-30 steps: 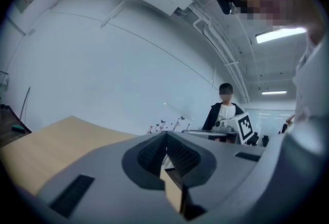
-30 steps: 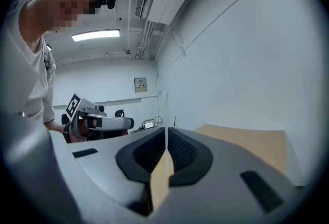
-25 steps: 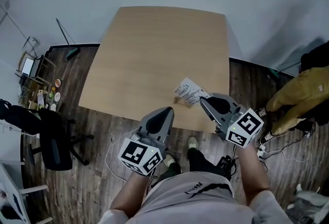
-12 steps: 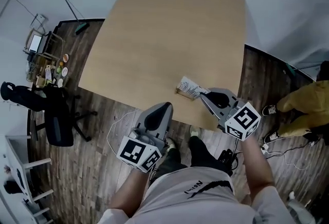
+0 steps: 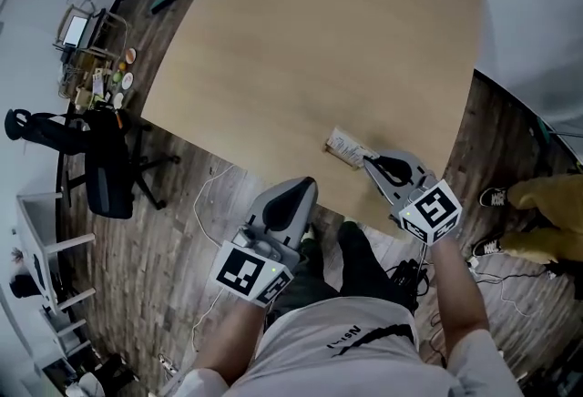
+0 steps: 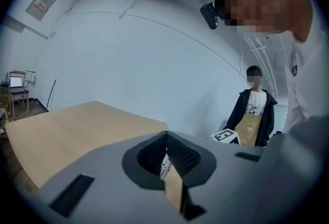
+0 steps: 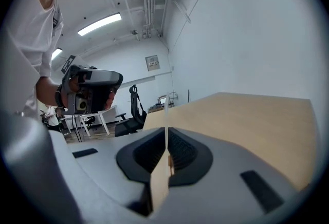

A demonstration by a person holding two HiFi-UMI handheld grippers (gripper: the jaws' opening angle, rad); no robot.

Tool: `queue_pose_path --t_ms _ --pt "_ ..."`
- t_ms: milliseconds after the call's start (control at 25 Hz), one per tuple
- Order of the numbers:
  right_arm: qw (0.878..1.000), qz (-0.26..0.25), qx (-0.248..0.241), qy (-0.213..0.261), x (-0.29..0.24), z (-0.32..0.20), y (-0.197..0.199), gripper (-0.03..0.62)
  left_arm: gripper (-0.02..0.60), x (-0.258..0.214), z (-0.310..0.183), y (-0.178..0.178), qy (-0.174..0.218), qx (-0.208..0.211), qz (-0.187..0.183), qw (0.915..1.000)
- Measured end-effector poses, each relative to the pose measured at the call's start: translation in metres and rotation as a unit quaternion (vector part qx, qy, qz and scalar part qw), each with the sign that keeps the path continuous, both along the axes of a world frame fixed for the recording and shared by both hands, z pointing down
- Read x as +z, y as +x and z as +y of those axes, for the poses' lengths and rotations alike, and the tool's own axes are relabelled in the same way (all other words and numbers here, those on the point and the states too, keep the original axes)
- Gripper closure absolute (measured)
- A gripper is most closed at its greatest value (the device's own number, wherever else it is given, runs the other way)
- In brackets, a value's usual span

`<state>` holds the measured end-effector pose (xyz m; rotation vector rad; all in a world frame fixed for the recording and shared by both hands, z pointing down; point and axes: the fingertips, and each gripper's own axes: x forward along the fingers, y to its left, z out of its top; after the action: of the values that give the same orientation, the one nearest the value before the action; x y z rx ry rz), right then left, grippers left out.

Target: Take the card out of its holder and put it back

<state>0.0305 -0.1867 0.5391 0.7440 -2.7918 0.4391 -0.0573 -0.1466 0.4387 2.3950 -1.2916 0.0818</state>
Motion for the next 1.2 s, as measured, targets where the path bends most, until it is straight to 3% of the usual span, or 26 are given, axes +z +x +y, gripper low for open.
queue_pose_path --t_ms 480,800,1200 --pt "0.999 -0.007 -0.022 -0.032 0.053 -0.008 -0.006 0.569 0.569 0.039 -0.007 0.000 -0.041 -0.014 -0.013 0.9990" --pt "0.999 -0.015 -0.028 -0.037 0.055 -0.009 -0.008 0.569 0.569 0.042 -0.008 0.002 -0.046 -0.011 -0.015 0.9988" --pt "0.998 0.011 -0.048 -0.037 0.072 -0.006 -0.010 0.569 0.569 0.047 -0.009 0.005 -0.050 -0.012 -0.014 0.9986"
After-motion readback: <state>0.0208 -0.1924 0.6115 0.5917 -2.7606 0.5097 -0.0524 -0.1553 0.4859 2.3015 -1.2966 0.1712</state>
